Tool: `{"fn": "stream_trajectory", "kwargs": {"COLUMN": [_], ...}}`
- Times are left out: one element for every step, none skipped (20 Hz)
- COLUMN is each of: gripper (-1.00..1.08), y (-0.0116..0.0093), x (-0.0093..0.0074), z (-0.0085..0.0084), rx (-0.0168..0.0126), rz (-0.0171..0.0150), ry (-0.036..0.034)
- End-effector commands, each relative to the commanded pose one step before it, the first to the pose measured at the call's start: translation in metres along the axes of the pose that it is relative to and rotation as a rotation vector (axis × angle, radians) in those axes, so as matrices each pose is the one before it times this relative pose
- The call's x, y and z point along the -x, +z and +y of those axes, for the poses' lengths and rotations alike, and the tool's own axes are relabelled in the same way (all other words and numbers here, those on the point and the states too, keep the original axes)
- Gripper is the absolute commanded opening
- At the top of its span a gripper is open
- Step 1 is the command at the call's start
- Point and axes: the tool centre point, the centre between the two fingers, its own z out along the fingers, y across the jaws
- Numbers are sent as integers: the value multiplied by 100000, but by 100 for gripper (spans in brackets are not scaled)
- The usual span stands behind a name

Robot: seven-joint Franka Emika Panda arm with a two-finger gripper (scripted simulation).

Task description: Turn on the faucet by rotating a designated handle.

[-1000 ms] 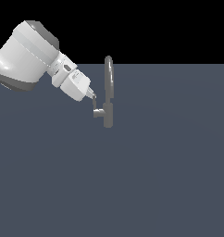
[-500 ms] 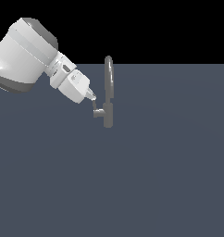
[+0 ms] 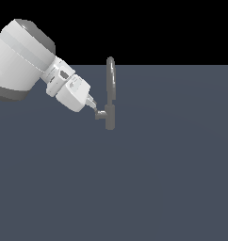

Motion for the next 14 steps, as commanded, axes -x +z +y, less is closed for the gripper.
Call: {"fn": "stream_trajectory", "kwargs": {"gripper": [-100, -100, -100, -100, -100, -100, -100, -100, -100, -100, -100, -100, -100, -100], "y": [-5, 399, 406, 401, 408, 404, 410, 411, 412, 408, 420, 0, -1626, 416], "x": [19, 292, 294, 296, 298, 299, 301, 303, 305, 307, 311, 0, -370, 313], "z": [77, 332, 332, 335, 335, 337, 337, 338, 338, 339, 338, 0, -1177, 26], "rx": [-35, 221, 231, 222, 232, 222, 232, 232, 233, 223, 243, 0, -2859, 239], "rz": [360, 59, 61, 58, 60, 57, 58, 57, 56, 52, 54, 0, -837, 63], "ry": [-261, -3, -3, -3, -3, -4, -4, -5, -6, -6, -8, 0, 375, -29]}}
